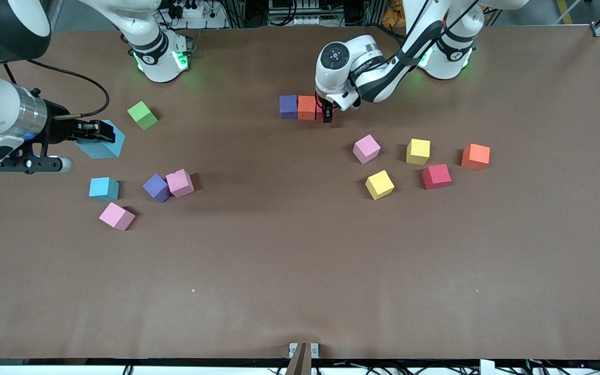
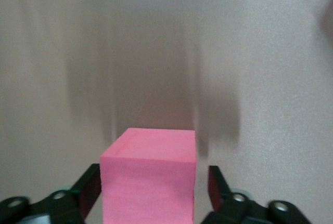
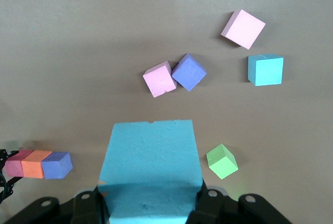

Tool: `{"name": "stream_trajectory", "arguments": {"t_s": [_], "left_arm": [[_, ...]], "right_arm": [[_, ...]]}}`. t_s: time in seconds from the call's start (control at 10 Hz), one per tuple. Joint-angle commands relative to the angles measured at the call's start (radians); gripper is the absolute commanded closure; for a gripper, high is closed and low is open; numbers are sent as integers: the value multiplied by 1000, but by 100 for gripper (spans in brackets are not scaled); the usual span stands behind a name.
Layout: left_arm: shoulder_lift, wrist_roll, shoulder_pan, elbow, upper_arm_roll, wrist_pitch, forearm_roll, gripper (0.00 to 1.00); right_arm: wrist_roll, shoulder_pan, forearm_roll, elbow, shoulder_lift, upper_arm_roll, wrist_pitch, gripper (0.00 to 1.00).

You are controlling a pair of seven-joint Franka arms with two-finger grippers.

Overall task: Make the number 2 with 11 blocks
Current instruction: 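Lift the cyan cube with the right gripper and carry it toward the row, then carry the cyan cube to the magenta cube while the left gripper reaches yellow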

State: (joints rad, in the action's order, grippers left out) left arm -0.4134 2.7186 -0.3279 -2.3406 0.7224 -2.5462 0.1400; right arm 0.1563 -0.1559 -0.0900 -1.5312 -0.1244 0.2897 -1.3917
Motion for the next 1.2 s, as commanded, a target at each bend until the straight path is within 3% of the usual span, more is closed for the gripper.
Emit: {"name": "stream_trajectory", "arguments": {"t_s": [0.0, 0.5, 0.7, 0.8, 1.1], "left_arm": [[1, 53, 0, 46, -3, 91, 43, 0], [41, 26, 3, 127, 6, 256, 43, 0], [67, -28, 10, 176, 6, 341, 43, 0], [71, -58, 13, 199, 5, 349, 43, 0], [68, -234, 105, 283, -4, 402, 43, 0]], "right_arm": [[-18, 19, 6, 32, -21, 14, -9, 100], [67, 203, 6, 34, -53, 23, -26, 100], [78, 229, 15, 34, -93, 94, -59, 100], [83, 270, 28, 36, -115, 94, -62, 100], [199, 350, 32, 86, -194, 98, -76, 100]]}}
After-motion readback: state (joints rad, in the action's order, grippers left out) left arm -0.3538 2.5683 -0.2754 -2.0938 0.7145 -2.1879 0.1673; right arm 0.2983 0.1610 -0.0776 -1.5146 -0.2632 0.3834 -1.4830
